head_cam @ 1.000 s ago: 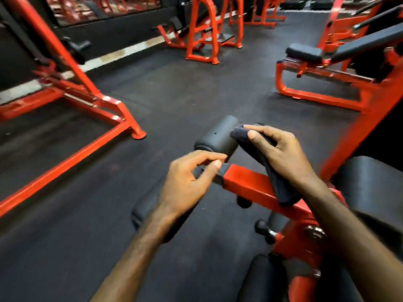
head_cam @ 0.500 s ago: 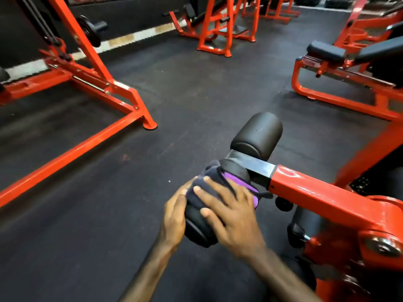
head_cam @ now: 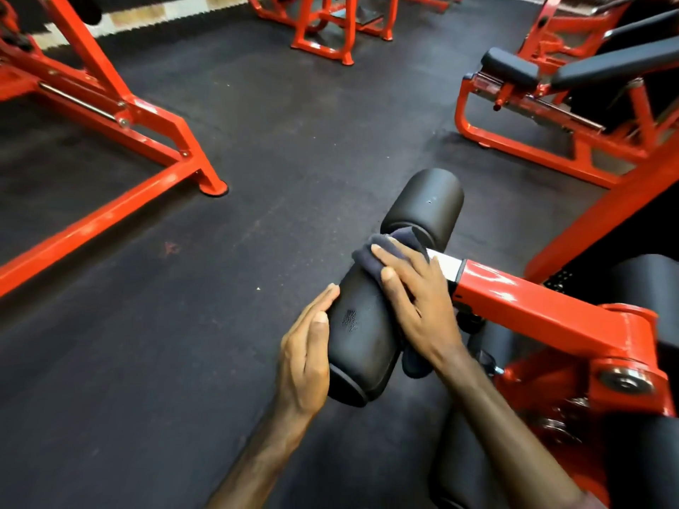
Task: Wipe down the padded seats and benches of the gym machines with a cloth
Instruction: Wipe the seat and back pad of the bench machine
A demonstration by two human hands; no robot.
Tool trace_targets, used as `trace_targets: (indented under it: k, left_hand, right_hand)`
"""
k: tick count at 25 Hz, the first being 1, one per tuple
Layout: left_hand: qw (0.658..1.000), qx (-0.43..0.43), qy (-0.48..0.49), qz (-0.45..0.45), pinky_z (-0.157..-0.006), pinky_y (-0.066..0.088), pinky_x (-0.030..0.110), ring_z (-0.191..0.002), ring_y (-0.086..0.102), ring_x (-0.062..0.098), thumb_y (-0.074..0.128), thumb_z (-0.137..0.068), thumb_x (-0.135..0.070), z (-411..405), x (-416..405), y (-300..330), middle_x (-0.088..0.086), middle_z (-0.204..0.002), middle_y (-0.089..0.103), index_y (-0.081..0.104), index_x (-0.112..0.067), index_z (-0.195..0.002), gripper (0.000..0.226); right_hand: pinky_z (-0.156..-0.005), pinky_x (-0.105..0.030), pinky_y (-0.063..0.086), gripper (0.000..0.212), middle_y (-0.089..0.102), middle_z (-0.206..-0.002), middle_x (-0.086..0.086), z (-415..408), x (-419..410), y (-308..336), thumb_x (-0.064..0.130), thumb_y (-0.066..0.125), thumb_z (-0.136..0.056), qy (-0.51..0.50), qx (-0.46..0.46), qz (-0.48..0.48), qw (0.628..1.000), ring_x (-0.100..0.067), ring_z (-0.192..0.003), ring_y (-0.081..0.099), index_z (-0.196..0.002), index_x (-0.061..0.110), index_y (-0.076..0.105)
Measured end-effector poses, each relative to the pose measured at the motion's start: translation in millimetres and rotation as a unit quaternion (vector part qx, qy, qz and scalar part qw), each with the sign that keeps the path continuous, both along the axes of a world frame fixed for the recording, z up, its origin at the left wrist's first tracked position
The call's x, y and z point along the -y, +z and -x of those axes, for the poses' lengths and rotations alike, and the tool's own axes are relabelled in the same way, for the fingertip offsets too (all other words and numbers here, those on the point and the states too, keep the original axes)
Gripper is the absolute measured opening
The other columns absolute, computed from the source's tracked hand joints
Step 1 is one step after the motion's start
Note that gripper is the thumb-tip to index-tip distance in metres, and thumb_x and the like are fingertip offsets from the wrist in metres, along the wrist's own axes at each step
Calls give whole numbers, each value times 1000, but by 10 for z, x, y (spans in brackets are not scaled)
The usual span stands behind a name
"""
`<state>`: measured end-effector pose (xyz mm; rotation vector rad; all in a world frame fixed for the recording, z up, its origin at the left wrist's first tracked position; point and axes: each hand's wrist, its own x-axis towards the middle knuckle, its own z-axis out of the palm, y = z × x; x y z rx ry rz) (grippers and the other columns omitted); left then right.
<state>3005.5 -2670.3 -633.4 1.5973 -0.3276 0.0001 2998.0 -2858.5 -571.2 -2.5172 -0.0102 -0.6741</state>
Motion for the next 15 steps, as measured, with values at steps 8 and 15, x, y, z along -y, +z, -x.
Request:
trace_targets:
  k: [8,15]
  left_hand:
    - [984,125,49,-116,-119,42,37,-147,47,6,32,-110,-29,114,61,80,-12,-162,46,42,-18,-161,53]
    - [981,153,104,-59,-121,34,33,-153,41,17,34,-108,-16,223,164,160,-3,-168,38,34,-10,-163,55]
  right_hand:
    - [-117,-59,31,42,40,-163,18,145,2,-52,36,43,-111,30,-12,53,998,-14,-150,38,-152,36,53]
    - [-125,-54,21,46,39,-165,16,492,-310,-112,27,39,-110,116,3,71,991,-8,-153,35,-154,26,51]
